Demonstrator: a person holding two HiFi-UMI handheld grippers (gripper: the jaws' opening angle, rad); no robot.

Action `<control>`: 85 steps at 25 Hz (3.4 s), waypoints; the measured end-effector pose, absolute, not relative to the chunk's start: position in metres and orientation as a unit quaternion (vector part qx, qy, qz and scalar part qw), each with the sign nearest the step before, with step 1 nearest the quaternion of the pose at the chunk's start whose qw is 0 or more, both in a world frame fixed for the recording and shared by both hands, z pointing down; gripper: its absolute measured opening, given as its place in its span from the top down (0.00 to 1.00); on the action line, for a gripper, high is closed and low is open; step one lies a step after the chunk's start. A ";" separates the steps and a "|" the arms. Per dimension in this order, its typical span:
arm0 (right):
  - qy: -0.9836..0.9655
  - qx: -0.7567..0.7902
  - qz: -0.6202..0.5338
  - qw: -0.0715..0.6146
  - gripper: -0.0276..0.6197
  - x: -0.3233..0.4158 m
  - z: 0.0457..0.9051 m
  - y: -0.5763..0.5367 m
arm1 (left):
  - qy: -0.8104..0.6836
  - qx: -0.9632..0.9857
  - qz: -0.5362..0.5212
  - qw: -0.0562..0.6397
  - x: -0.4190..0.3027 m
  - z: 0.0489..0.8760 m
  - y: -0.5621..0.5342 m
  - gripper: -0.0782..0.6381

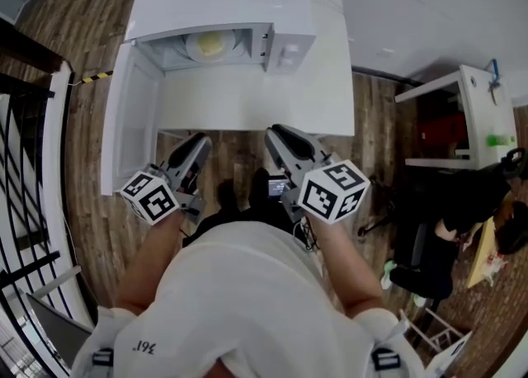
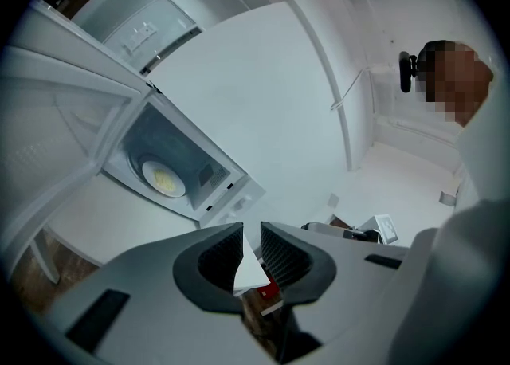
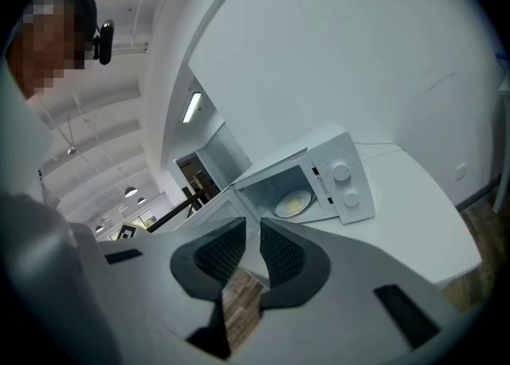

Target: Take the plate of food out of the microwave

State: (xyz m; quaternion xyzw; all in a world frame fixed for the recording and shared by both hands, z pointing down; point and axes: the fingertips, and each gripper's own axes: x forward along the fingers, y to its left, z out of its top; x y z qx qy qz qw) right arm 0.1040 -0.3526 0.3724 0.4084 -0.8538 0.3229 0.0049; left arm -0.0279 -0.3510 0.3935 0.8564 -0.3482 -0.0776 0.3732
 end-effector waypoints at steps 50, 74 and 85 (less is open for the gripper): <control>-0.794 0.494 0.331 0.128 0.76 0.016 0.536 -0.614 | -0.454 0.783 -0.020 0.425 -0.081 0.531 -0.587 0.77; -0.695 0.586 0.387 0.156 0.64 0.011 0.564 -0.653 | -0.452 0.777 0.003 0.438 -0.095 0.549 -0.618 0.77; -0.696 0.573 0.409 0.140 0.80 0.012 0.557 -0.643 | -0.431 0.777 -0.015 0.458 -0.098 0.555 -0.614 0.77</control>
